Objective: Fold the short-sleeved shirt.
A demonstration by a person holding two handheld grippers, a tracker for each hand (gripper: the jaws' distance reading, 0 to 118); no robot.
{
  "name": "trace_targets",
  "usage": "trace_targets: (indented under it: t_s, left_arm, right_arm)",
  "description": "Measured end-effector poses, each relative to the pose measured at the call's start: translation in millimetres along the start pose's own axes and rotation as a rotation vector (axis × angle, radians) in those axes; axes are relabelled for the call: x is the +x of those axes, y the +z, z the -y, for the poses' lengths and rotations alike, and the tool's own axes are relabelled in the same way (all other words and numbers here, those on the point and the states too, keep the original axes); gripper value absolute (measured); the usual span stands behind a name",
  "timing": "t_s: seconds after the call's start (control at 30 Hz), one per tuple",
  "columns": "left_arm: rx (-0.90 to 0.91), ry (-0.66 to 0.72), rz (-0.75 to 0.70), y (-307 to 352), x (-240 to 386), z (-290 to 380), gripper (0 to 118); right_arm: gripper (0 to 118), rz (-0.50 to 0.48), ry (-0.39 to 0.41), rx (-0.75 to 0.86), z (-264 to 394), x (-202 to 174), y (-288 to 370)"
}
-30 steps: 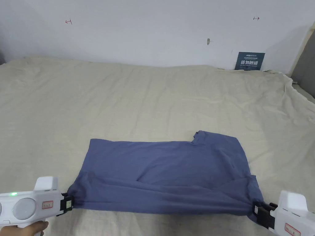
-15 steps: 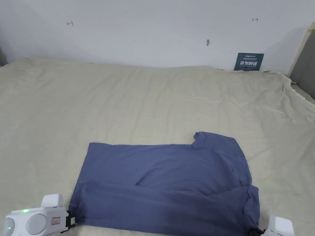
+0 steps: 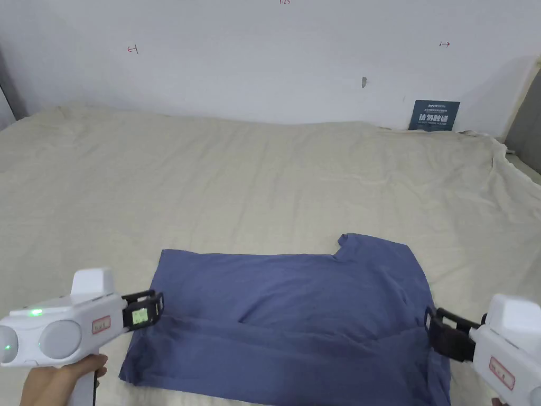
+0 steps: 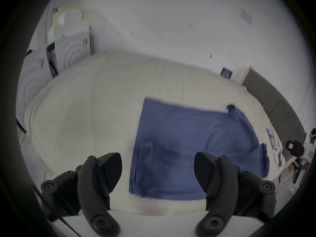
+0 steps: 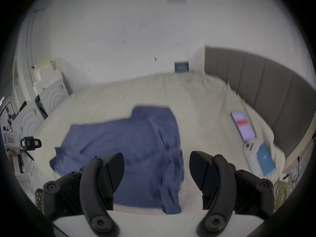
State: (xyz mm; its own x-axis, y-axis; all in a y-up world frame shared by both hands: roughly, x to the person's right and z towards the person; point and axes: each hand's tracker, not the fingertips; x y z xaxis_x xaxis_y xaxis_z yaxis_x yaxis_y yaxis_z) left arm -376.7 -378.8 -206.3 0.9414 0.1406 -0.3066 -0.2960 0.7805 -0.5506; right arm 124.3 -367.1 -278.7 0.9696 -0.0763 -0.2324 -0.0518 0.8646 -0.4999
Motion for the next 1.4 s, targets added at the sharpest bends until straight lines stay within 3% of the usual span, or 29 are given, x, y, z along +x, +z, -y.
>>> trace_targets:
  t_s: [0.17,0.23,0.27,0.3,0.33,0.37,0.4,0.47,0.73,1.2,1.27,1.33,1.37,1.4]
  left_arm:
    - [0.159,-0.074,-0.054,17,22,-23,89]
    - [0.228,-0.089,-0.055,21,27,-24,72]
    - [0.253,-0.096,-0.049,21,29,-24,52]
    - [0.249,-0.096,-0.039,20,31,-24,24]
    - [0.254,-0.095,-0.028,19,33,-24,10]
    - [0.262,-0.091,-0.032,18,35,-23,4]
    - [0.266,-0.090,-0.024,14,35,-23,0]
    - [0.265,-0.094,-0.020,9,38,-24,0]
    - [0.167,-0.113,0.014,-49,35,-59,0]
    - [-0.230,0.012,-0.020,-250,-11,-128,0]
    - [-0.292,0.010,-0.037,-274,-16,-125,15]
    - [-0.365,0.013,-0.061,-295,-19,-118,60]
    - [-0.405,0.005,-0.075,-305,-20,-115,76]
    - [-0.425,-0.002,-0.085,-313,-22,-111,84]
  right_arm:
    - [80,0.036,0.036,0.123,-24,-11,9]
    - [72,0.060,0.055,0.157,-25,-12,7]
    - [65,0.069,0.057,0.165,-26,-14,7]
    - [49,0.074,0.064,0.176,-26,-15,7]
    - [33,0.074,0.069,0.183,-25,-16,5]
    - [11,0.080,0.071,0.189,-25,-17,3]
    - [0,0.082,0.075,0.195,-25,-16,0]
    - [0,0.032,0.071,0.182,-28,-19,-2]
    - [0,0.047,0.068,0.181,-36,-13,-31]
    - [0,0.062,0.049,0.097,-47,13,-124]
    - [0,0.066,0.049,0.080,-47,12,-134]
    - [0,0.062,0.043,0.060,-45,14,-145]
    - [0,0.059,0.045,0.046,-44,16,-150]
    - [0,0.059,0.046,0.040,-43,17,-155]
